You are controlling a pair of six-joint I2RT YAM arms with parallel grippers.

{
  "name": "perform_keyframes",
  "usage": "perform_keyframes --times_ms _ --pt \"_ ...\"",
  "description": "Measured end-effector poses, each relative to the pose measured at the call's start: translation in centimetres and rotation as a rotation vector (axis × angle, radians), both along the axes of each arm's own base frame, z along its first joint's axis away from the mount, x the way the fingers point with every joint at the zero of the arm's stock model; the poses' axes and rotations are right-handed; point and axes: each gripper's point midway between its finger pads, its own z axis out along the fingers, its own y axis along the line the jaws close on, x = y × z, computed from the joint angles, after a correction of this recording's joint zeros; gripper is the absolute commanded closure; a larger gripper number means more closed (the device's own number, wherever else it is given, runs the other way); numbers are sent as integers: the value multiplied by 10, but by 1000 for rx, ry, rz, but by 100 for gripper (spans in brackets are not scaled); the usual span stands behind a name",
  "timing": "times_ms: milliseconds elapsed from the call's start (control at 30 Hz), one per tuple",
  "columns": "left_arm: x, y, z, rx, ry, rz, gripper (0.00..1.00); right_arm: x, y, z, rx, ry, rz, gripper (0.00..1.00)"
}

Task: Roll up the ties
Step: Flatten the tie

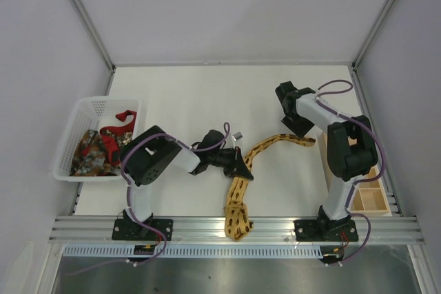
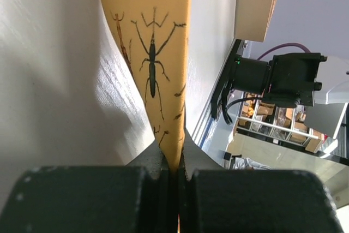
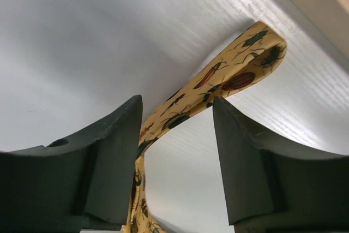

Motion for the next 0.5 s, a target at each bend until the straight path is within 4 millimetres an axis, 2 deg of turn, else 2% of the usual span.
perform_keyframes --times_ms 100,167,300,333,400,500 --pt "-4 1 -2 3 3 -5 100 0 -3 -2 -16 19 10 46" --pt "-7 1 -3 4 4 -10 100 4 -4 -6 -29 35 18 58" --pt "-14 3 -6 4 9 -23 100 13 -5 -22 -61 75 41 68" --pt "-17 3 -6 6 11 -27 100 16 -5 -25 -70 83 48 81" --pt "-20 4 -7 8 15 -34 99 22 -5 -30 -92 109 83 99" --pt "-24 4 -9 14 16 -46 99 41 -6 -29 -143 124 125 100"
